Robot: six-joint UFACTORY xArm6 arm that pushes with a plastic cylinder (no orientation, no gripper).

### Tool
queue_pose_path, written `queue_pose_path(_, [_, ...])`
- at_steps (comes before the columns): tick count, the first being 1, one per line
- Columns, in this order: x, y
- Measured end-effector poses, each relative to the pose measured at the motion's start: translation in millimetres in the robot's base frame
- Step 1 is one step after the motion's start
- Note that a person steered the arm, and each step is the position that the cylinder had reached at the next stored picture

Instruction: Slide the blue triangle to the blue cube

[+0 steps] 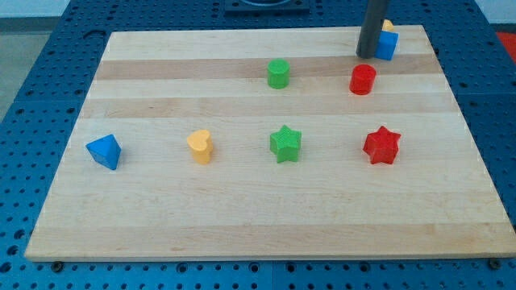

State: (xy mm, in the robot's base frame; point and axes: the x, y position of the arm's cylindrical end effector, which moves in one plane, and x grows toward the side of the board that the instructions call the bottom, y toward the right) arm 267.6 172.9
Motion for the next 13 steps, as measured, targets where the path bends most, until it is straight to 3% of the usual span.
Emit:
queue_pose_path(2, [-33.2,-109.9])
queue_pose_path(3, [-30.2,-206.0])
queue_pose_path(4, [14.5,-307.6])
queue_pose_path(6, [119.9,-454.4])
queue_pose_path(9, [136.4,-477.9])
queue_pose_path(11, [217.9,-466.4])
queue_pose_path(13, [245.4,-408.4])
